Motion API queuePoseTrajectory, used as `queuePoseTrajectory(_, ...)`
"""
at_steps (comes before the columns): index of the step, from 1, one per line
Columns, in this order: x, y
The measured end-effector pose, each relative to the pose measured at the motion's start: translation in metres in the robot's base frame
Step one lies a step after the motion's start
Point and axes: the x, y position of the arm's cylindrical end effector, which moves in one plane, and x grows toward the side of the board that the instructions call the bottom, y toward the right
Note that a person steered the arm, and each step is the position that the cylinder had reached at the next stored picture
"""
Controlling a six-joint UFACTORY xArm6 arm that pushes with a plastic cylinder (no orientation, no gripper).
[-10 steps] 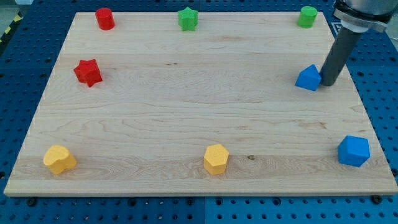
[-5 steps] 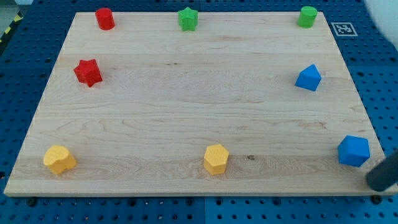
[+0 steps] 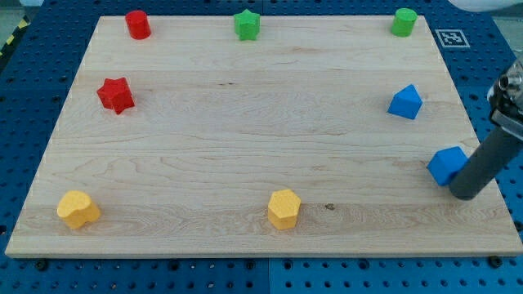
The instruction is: Push the blue blocks to the center right of the board
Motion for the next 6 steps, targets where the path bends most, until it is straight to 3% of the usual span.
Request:
queuePoseTrajectory(3,-0.074,0.000)
queuePoseTrajectory(4,-0.069,-0.006)
queuePoseTrajectory(6,-0.068,-0.148)
